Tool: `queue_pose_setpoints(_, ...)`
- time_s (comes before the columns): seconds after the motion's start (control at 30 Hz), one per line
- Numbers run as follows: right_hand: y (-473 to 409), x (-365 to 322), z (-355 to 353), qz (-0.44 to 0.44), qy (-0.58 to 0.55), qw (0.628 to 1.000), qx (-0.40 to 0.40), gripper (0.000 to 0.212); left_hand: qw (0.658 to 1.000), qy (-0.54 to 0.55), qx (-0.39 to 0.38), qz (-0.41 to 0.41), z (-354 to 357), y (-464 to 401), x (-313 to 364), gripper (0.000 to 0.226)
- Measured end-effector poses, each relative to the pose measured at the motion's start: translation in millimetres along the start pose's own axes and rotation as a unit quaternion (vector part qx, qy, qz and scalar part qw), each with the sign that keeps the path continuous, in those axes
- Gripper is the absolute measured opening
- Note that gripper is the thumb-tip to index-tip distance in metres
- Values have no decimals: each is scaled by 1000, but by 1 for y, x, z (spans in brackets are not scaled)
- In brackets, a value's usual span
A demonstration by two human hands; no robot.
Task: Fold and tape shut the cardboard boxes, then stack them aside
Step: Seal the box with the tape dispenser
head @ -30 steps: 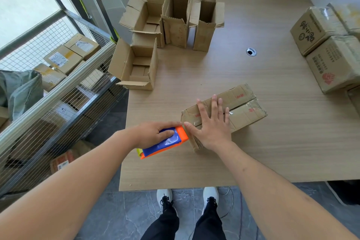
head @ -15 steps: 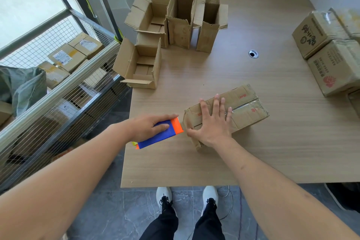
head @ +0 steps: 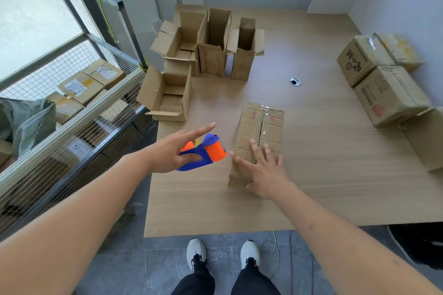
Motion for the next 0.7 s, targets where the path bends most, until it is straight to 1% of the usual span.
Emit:
queue_pose_setpoints(0.17,5,23,0,-76,1,997,-14,116,999,26,43,9,-1,-1,26,98)
queue_pose_setpoints(0.37,-4,36,-5,-186,32,982,17,123,995,49,82,18,11,-7,52,109)
queue_pose_setpoints(0.47,-12,42,-8,-220,24,975,20,116,993,60,104,1,16,-10,58,112)
queue_pose_setpoints(0.5,-14,43,-8,-221,-2,975,17,110,993,59,107,-4,18,-11,61,113)
queue_pose_setpoints(0.53,-15,44,-9,-215,-57,975,14,100,993,55,108,-5,20,-11,65,113)
queue_pose_setpoints(0.57,-14,43,-15,-206,-146,967,16,82,993,51,108,-7,22,-11,68,113)
queue_pose_setpoints(0.6,-13,43,-24,-194,-262,945,20,60,993,48,109,-9,24,-11,71,113)
queue_pose_setpoints(0.63,-10,43,-35,-181,-387,904,23,40,993,45,110,-11,24,-10,73,113)
queue_pose_setpoints(0.67,-6,43,-45,-170,-497,850,18,27,993,42,109,-14,25,-9,76,112)
queue_pose_setpoints(0.7,0,43,-54,-163,-575,802,3,23,993,39,109,-17,24,-7,79,112)
Point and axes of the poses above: each hand's wrist, its own y-axis away from the middle knuckle, its own z-axis out of the palm, x = y × z, the point moved 9 cm from there along -y, towards the middle knuckle, and after that the axes turned 6 degrees about -y, right-handed, at the moved point
